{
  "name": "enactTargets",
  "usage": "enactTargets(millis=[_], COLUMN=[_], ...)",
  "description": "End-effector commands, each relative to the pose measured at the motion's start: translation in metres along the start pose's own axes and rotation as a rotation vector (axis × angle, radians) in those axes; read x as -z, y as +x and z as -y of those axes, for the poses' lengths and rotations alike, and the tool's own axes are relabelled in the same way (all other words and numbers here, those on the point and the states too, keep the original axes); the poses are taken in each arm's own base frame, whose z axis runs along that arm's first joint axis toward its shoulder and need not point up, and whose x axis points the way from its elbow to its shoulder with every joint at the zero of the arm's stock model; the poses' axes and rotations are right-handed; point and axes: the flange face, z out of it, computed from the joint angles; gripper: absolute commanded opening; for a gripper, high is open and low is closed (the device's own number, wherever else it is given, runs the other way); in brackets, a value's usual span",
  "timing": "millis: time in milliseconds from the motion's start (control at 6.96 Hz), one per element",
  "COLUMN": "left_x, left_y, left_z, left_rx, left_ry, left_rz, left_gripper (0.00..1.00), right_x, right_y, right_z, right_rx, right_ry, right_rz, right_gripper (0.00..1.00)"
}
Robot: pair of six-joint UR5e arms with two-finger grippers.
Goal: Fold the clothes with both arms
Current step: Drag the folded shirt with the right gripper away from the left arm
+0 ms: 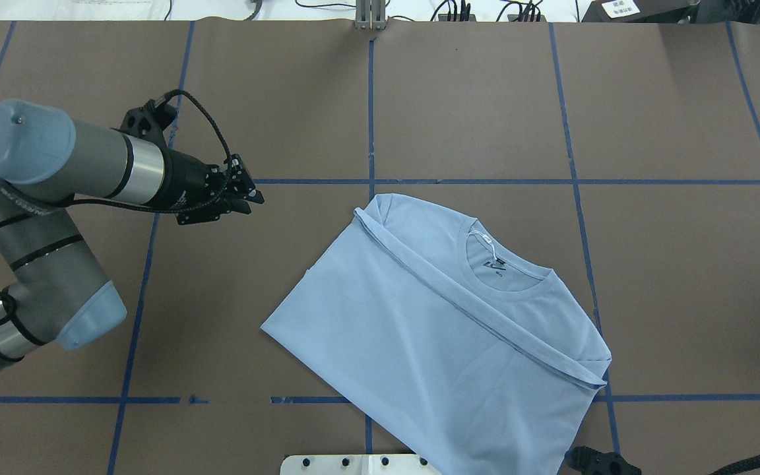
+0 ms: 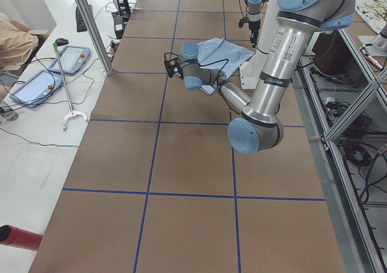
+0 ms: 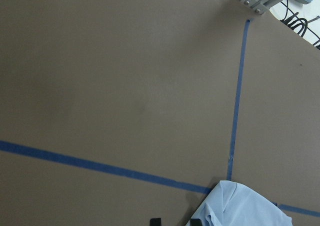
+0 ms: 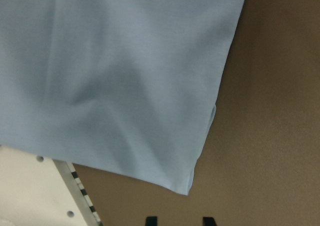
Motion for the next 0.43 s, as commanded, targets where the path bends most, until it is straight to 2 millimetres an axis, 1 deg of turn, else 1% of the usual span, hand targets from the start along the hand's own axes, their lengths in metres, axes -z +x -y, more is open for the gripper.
enactTargets(millis=[0,144,287], left_x=[-0.028,-0.050,-0.069], left_y=[-0.028,-0.048,-0.060], left_z=[-0.049,-0.079,-0.103], left_rx=[0.122,0.130,0.131], left_ry=[0.008,0.030,0.050], left_rz=[0.032,0.076,0.151], left_gripper=[0.39,0.39,0.39], right_x=[0.010,0.025,0.036], right_y=[-0.014,-0.027,-0.044], right_z=[0.046,0.087,0.121], right_rx=[-0.065,-0.122,-0.174], right_ry=[0.139,0.204,0.255], right_rz=[0.030,0.070,0.111], right_gripper=[1.00,1.00,1.00])
